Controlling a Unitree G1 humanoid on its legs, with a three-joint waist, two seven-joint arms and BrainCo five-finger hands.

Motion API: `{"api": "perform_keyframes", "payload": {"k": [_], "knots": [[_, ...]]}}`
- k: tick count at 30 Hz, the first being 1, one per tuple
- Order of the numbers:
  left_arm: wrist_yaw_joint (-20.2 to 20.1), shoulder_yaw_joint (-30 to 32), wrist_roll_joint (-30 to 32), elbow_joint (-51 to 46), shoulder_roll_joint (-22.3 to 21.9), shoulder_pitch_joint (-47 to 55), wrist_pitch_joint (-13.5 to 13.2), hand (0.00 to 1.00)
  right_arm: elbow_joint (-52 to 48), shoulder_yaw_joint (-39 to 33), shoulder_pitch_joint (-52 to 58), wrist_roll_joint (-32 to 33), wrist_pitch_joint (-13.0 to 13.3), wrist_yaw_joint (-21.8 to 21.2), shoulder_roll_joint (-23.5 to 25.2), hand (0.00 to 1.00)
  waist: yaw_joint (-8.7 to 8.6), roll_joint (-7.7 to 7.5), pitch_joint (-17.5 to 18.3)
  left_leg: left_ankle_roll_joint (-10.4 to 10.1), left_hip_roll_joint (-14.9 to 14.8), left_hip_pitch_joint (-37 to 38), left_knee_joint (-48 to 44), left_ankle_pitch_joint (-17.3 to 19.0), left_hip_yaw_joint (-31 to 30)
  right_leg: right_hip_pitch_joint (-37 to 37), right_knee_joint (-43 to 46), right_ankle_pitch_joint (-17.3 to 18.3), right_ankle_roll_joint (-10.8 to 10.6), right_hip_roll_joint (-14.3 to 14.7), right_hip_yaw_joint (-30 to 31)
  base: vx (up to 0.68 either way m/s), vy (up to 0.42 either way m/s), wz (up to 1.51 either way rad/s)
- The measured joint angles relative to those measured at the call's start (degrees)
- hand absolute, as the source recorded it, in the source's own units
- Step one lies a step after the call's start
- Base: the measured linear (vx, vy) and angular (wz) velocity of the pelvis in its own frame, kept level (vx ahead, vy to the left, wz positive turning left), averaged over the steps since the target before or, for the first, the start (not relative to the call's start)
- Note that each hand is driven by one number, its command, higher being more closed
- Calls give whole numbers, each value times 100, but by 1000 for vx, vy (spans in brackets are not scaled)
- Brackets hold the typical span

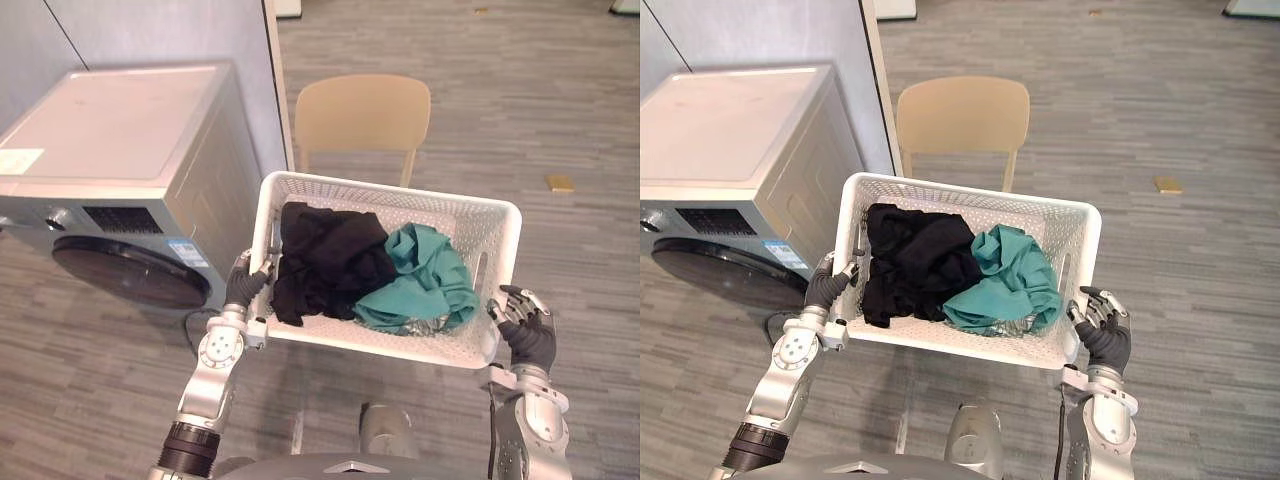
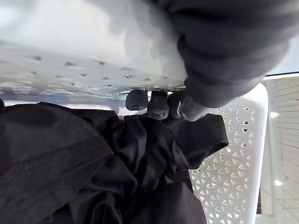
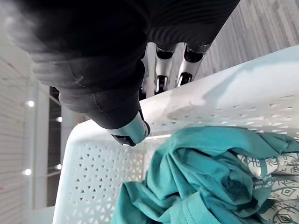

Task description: Pick up the laundry basket with both hands and put the clothes into the washing machine.

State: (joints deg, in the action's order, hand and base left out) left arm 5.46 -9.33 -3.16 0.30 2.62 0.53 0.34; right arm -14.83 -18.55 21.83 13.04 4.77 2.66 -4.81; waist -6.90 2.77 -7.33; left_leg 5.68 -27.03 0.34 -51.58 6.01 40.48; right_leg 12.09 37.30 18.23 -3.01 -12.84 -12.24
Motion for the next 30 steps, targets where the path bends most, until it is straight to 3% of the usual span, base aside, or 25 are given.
{"api": "perform_keyframes", "payload": {"k": [1,2,3,4,6,7,8,9,10,12,14,16,17,18,19,21,23,24,25,26,27,30], "knots": [[-58,29,-7,67,24,10,1,100,-96,35,118,1,0,-16,9,100,68,106,-50,598,-419,-135,-554,-481,-135,-320,-256,95,-21,176,-16,216,-3,-36],[-114,58,-12,79,98,61,2,100,-122,58,192,1,-1,-38,74,100,152,110,-91,661,-675,-245,-901,-1136,-334,-592,-439,107,29,317,-42,228,17,-30],[-141,38,-16,79,122,72,2,100,-146,69,228,3,-2,-54,122,100,202,61,-118,588,-732,-345,-1116,-1089,-435,-688,-489,128,58,318,-41,186,21,-6],[-196,4,-25,75,90,76,1,100,-208,-14,221,4,0,-51,191,100,217,68,-126,313,-702,-797,-1586,-328,-597,-812,-570,149,81,287,-20,177,39,9],[-195,9,-38,75,55,75,1,100,-251,-28,208,3,3,-22,201,100,223,17,-172,107,-306,-1266,-1658,279,-763,-995,-717,249,30,180,31,172,102,19],[-204,9,-54,80,65,78,1,100,-251,-25,231,5,2,-22,209,100,254,-21,-204,-179,99,-1587,-1406,600,-881,-1156,-761,369,-26,71,30,187,193,12],[-197,7,-54,84,37,80,1,100,-251,-7,252,8,3,-25,201,100,332,-3,-233,-480,503,-1740,-597,762,-929,-1272,-716,491,-177,-18,58,199,212,-2],[-196,15,-54,84,38,79,0,100,-261,3,268,9,5,-32,179,100,368,95,-214,-611,671,-1707,174,614,-905,-1290,-629,582,-280,12,112,226,241,-27],[-197,71,-56,100,100,78,-26,100,-219,48,246,10,-10,-64,214,100,448,136,-205,-612,902,-1417,1298,632,-803,-1255,-405,794,-483,53,343,191,161,-15],[-123,145,-48,170,123,80,-20,100,-197,143,149,2,-96,-69,321,100,382,-45,-166,-616,1232,-1331,1579,582,-739,-1265,-666,774,-409,28,761,209,84,13],[-120,134,-56,258,109,75,-29,100,-161,123,67,-10,-100,-61,341,100,360,-57,-192,-458,1353,-1337,1481,683,-815,-1380,-720,699,-510,3,832,228,52,26],[-115,131,-52,323,61,70,-23,100,-150,73,94,-95,-103,-61,404,100,298,-126,-233,-473,1421,-1201,1442,822,-909,-1369,-239,631,-574,-63,854,160,32,28],[-123,131,-46,319,69,61,-23,100,-140,54,81,-166,-102,-66,430,100,307,-171,-249,-466,1464,-1086,1533,830,-910,-1212,197,450,-788,-146,835,75,-12,-2],[-133,103,-35,292,99,41,-23,100,15,32,14,-218,-94,-79,433,100,305,-222,-257,-495,1568,-915,1807,776,-900,-923,743,81,-832,-338,612,72,-32,0],[-126,35,-4,289,107,17,-20,100,146,14,-36,-220,-97,-78,444,100,261,-215,-247,-431,1590,-822,2003,729,-913,-802,978,28,-527,-493,429,86,-48,-1],[-124,15,3,287,111,-43,-20,100,266,-6,-87,-220,-102,-77,446,100,214,-182,-235,-468,1578,-721,2214,667,-943,-675,661,385,-341,-544,375,73,-84,4],[-135,0,3,288,132,-161,-20,100,264,-23,-104,-220,-91,-75,445,100,164,-184,-224,-560,1523,-746,2238,628,-1028,-484,23,372,-332,-596,560,70,-137,14],[-134,-5,3,285,142,-188,-20,100,259,-22,-110,-219,-85,-74,443,100,164,-205,-210,-668,1472,-762,2169,632,-1032,-437,-482,122,-324,-578,683,66,-196,19],[-126,-19,1,305,153,-191,-21,100,250,-14,-113,-219,-82,-65,429,100,163,-193,-165,-868,1345,-863,1940,682,-1132,-473,-865,-464,-848,-457,721,126,-264,3],[-91,-59,1,326,79,-114,-7,100,272,-16,-104,-220,-84,-10,302,100,234,32,-37,-964,1097,-975,1889,670,-1229,-536,-1074,-526,-788,-208,646,145,-250,-6],[-89,-98,1,326,79,-94,-7,100,275,-14,-99,-220,-84,16,243,100,269,148,38,-992,988,-994,1900,647,-1244,-575,-1181,-566,-752,-110,588,168,-217,-9],[-82,-63,-1,311,83,-107,-8,100,276,74,-87,-215,-84,40,213,100,321,265,115,-947,683,-988,1841,518,-1466,-862,-1367,-582,-653,285,370,134,-182,15]]}}
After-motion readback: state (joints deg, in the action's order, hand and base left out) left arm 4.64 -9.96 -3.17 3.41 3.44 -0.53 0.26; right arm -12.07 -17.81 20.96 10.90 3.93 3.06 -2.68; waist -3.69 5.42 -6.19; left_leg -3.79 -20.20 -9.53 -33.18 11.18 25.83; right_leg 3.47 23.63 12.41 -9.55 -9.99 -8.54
